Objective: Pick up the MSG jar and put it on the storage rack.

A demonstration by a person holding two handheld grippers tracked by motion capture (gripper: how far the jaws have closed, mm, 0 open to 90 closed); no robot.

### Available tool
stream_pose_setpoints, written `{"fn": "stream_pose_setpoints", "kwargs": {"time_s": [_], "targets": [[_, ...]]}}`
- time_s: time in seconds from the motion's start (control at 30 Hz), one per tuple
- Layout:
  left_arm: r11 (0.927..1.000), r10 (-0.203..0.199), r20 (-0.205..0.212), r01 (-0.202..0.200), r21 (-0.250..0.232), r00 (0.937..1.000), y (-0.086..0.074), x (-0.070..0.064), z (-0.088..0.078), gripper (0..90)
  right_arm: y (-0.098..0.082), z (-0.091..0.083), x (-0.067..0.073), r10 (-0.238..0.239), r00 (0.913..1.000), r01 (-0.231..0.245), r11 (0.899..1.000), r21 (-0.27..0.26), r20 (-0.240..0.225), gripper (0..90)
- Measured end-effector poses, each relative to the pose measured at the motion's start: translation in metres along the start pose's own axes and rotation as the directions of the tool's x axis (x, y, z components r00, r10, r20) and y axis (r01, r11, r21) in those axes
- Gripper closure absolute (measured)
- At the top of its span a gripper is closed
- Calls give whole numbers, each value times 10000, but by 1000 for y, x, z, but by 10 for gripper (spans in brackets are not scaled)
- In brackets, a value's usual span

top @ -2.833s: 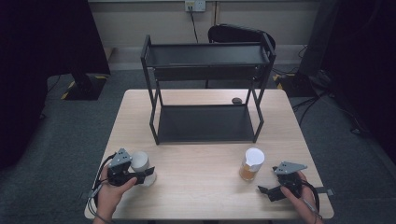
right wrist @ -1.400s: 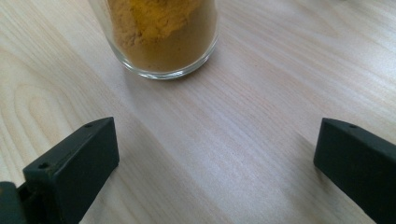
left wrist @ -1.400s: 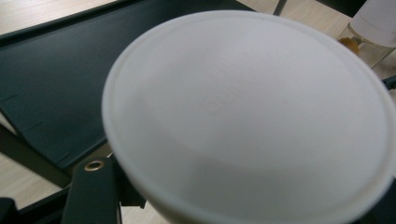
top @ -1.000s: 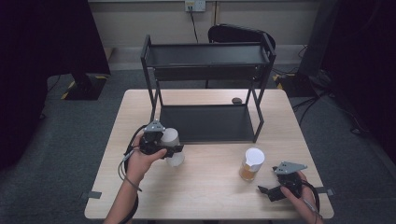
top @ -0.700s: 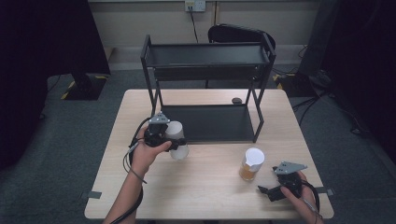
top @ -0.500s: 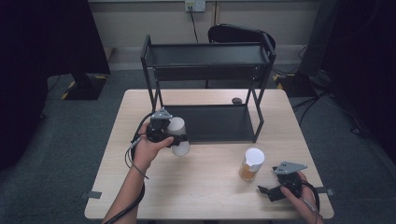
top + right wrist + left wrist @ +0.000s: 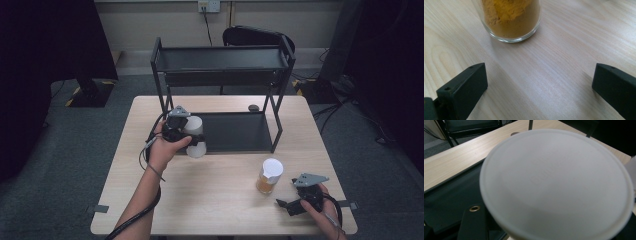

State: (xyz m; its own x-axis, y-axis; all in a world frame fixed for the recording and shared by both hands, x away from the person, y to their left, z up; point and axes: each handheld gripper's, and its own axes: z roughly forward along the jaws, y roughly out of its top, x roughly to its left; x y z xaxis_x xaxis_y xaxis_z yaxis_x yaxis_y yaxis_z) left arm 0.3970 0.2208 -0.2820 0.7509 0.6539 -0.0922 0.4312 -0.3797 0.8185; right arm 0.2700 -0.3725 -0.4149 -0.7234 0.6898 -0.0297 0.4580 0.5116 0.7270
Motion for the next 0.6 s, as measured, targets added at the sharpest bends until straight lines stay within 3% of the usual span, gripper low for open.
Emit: {"fn": "stream_pose_setpoints", "kwargs": {"time_s": [0.6], "targets": [[9998, -40, 46, 41, -170, 10000, 33, 1, 2, 350, 0, 0, 0, 1, 10000, -1, 10000, 0, 0, 0]]}}
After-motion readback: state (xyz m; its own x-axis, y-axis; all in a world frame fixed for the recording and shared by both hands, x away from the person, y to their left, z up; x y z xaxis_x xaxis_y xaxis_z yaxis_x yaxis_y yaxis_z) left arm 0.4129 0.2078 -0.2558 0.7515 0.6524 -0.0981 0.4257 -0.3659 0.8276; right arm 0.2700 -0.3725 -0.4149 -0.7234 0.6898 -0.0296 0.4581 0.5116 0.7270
